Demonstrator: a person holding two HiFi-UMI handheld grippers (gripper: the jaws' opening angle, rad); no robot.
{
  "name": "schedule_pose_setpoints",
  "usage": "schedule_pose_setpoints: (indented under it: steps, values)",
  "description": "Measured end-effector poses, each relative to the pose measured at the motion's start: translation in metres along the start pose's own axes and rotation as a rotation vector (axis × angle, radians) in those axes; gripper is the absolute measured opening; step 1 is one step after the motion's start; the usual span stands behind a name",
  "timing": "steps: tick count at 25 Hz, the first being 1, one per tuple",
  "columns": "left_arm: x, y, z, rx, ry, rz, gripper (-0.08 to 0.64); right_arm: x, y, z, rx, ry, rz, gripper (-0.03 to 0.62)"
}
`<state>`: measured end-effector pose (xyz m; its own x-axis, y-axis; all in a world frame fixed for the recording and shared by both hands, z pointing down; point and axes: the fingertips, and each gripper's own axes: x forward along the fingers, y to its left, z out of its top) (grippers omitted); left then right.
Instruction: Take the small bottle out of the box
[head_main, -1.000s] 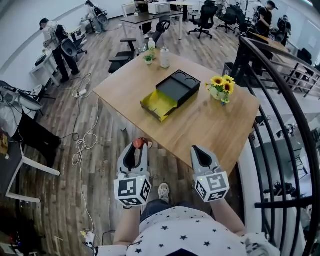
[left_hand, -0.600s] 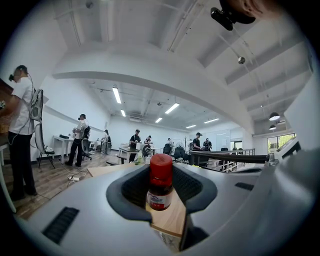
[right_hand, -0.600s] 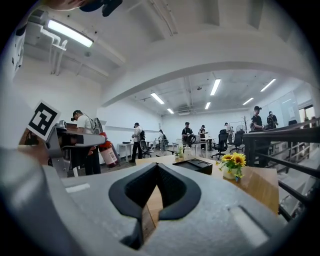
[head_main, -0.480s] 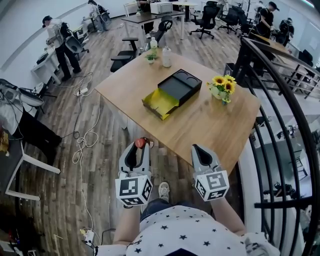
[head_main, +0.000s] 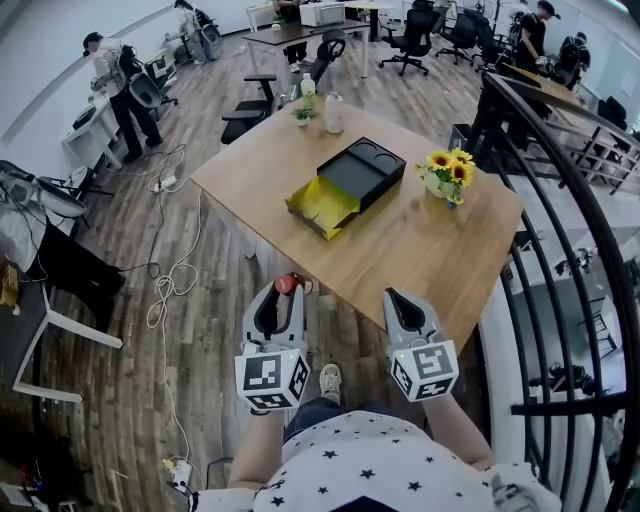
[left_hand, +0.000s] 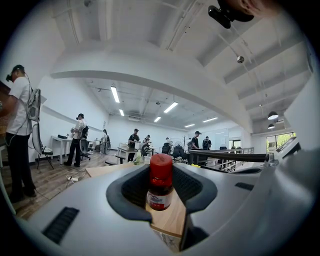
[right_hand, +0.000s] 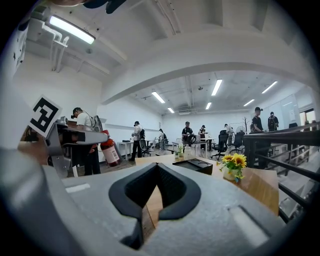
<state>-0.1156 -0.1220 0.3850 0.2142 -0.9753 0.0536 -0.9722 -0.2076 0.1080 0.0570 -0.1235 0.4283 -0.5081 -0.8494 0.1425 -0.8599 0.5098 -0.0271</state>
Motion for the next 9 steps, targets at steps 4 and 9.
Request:
schedule_pose_setpoints:
  steps: [4,9]
  values:
    - [0.0028,0.0018,-0.0008,-0.005,0.002,0.002,0.132,0.0023,-0.0019,-0.0031,0.0,0.009,0.002,0.005]
    - [0.0074,0.002,0.0002,-0.008,0.0,0.0,0.132,0.0053,-0.0044,-0.0019,-0.005,0.007,-0.003,0.005]
